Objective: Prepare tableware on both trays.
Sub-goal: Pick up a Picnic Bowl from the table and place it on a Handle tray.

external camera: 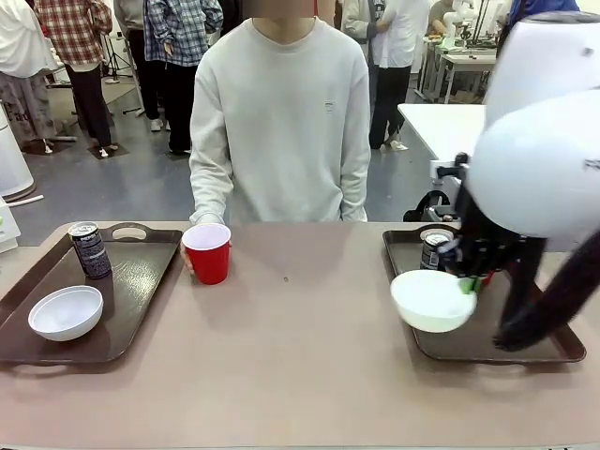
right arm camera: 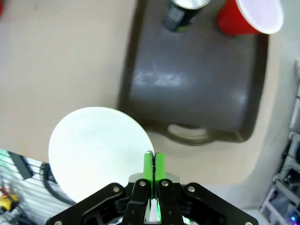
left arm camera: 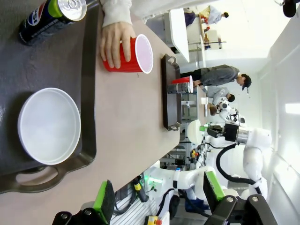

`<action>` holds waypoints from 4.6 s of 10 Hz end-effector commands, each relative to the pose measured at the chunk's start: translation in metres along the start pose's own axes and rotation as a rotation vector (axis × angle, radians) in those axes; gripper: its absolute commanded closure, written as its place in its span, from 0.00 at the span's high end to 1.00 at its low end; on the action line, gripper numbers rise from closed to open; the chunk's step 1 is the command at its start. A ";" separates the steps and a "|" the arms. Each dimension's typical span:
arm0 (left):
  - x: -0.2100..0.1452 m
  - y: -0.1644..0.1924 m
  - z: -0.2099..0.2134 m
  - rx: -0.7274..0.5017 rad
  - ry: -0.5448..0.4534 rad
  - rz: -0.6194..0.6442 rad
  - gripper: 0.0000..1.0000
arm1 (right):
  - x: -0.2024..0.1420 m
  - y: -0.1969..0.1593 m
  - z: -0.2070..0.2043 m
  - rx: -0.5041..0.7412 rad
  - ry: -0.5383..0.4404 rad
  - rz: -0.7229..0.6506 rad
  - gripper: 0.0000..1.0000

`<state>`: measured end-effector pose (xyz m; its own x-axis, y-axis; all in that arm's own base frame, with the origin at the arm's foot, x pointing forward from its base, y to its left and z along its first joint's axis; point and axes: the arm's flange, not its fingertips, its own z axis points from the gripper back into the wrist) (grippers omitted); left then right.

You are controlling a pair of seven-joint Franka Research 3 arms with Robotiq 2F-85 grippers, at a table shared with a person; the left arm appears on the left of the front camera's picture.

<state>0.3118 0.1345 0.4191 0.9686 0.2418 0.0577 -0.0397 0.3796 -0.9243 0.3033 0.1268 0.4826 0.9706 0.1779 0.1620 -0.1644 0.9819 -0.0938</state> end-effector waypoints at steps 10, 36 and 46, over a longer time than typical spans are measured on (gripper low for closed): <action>-0.001 -0.001 0.000 -0.020 -0.007 -0.006 1.00 | 0.050 -0.076 -0.133 -0.002 -0.046 -0.025 0.00; -0.001 -0.001 0.000 -0.020 -0.007 -0.006 1.00 | -0.004 -0.025 0.021 0.114 0.012 -0.217 1.00; -0.001 -0.001 0.000 -0.020 -0.007 -0.006 1.00 | -0.120 -0.090 0.003 1.211 -0.037 -0.422 1.00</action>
<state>0.3118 0.1346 0.4193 0.9684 0.2427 0.0576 -0.0402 0.3795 -0.9243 0.2305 -0.0016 0.6039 0.9592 -0.2823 -0.0132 0.1142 0.3448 0.9317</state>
